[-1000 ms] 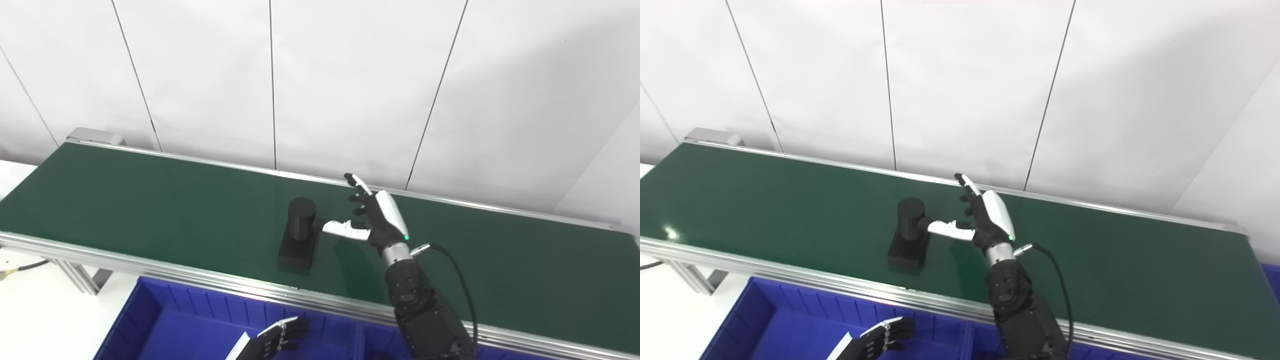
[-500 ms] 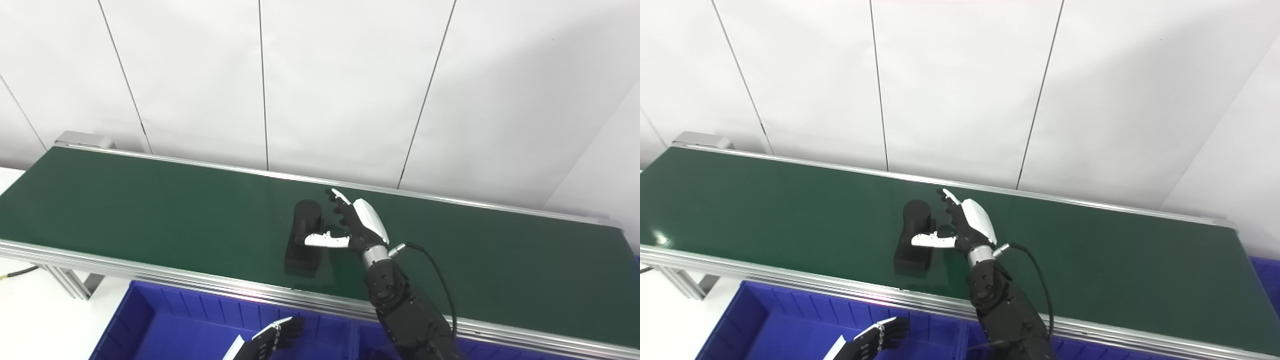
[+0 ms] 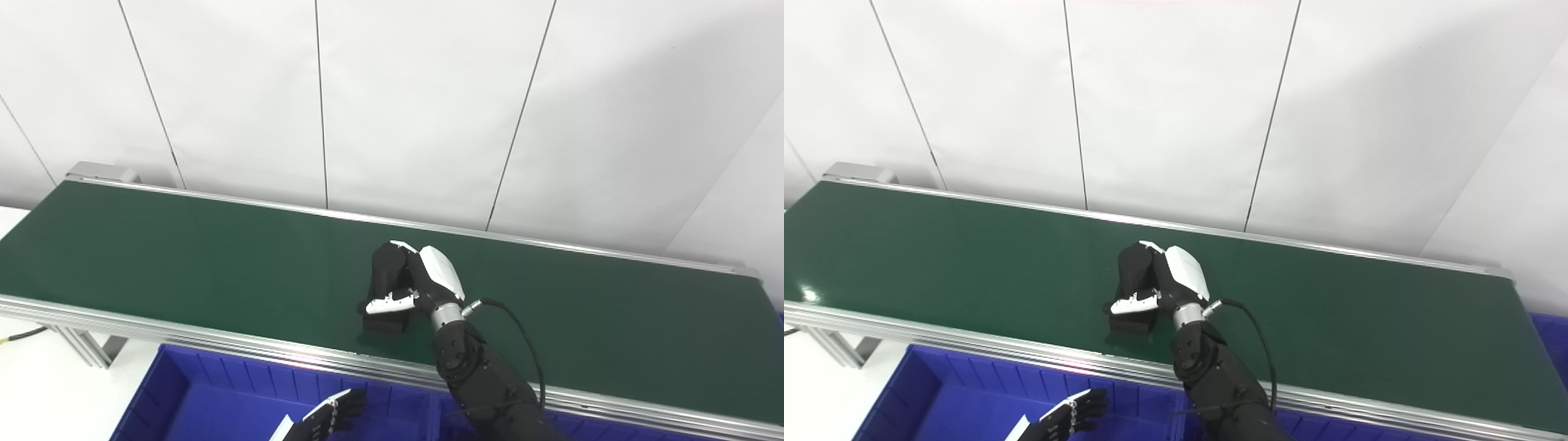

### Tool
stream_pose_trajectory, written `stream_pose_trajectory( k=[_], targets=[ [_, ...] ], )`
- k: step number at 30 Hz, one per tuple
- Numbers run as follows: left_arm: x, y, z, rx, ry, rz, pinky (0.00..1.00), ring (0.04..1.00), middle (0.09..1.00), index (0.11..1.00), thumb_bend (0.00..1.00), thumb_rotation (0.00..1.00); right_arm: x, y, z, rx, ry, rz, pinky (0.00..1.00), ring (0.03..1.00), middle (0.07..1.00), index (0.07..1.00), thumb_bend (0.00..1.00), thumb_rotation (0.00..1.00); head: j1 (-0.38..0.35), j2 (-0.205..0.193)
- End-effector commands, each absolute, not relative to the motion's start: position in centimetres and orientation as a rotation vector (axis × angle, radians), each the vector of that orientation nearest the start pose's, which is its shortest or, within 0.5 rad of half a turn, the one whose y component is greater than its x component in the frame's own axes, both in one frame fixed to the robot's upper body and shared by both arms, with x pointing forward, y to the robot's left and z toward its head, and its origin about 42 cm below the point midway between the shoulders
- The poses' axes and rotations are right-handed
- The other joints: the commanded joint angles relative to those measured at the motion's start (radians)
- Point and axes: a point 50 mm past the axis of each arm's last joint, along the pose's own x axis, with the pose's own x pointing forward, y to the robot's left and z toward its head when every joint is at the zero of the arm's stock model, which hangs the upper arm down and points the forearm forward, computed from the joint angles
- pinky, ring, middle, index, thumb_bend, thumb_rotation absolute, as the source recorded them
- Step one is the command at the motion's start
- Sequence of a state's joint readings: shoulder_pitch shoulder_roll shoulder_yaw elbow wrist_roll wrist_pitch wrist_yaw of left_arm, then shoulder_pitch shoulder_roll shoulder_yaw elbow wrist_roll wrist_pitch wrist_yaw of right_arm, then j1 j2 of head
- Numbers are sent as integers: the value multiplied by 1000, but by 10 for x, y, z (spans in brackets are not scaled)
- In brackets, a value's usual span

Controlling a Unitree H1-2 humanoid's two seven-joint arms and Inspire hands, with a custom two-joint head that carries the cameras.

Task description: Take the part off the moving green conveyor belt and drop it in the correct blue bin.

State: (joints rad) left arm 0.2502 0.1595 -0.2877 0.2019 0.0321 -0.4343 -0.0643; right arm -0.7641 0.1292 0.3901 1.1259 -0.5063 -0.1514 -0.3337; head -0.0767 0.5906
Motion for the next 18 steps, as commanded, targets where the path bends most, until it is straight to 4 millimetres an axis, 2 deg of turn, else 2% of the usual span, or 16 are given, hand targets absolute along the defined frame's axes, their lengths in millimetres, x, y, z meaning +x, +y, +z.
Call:
stream_pose_trajectory(
  k=[1, 2, 4, 6, 7, 8, 11, 15, 18],
  targets=[
    [168, 201, 18, 115, -24, -319, 799, 838, 850, 845, 937, 423, 455, -15, 115, -722, -159, 316, 580, 661, 720, 739, 654, 53, 1, 7],
    [168, 202, 18, 108, -22, -321, 796, 836, 848, 842, 939, 421, 453, -15, 114, -697, -168, 287, 549, 628, 693, 719, 620, 21, -1, 9],
    [168, 203, 18, 105, -22, -323, 803, 839, 850, 845, 928, 410, 451, -15, 113, -668, -181, 244, 304, 384, 514, 652, 555, 3, -2, 12],
    [168, 204, 19, 103, -23, -323, 798, 836, 849, 843, 926, 411, 450, -15, 112, -651, -193, 215, 240, 321, 488, 631, 545, 0, -4, 14],
    [168, 204, 19, 99, -23, -323, 803, 837, 848, 840, 919, 399, 450, -15, 112, -644, -198, 206, 209, 289, 480, 548, 528, 0, -4, 14],
    [168, 205, 19, 98, -23, -323, 806, 838, 848, 840, 918, 399, 450, -16, 112, -639, -205, 191, 168, 239, 474, 509, 521, 0, -7, 16],
    [168, 207, 20, 104, -25, -323, 806, 836, 845, 839, 917, 405, 449, -18, 112, -627, -228, 145, 105, 158, 471, 491, 519, 0, -10, 19],
    [168, 210, 21, 96, -26, -328, 811, 842, 850, 839, 915, 400, 448, -21, 112, -614, -229, 112, 100, 154, 471, 487, 519, 0, -18, 28],
    [167, 211, 21, 97, -27, -327, 806, 840, 849, 836, 918, 401, 446, -23, 112, -600, -239, 91, 158, 221, 472, 488, 519, 0, -21, 34]
  ],
)
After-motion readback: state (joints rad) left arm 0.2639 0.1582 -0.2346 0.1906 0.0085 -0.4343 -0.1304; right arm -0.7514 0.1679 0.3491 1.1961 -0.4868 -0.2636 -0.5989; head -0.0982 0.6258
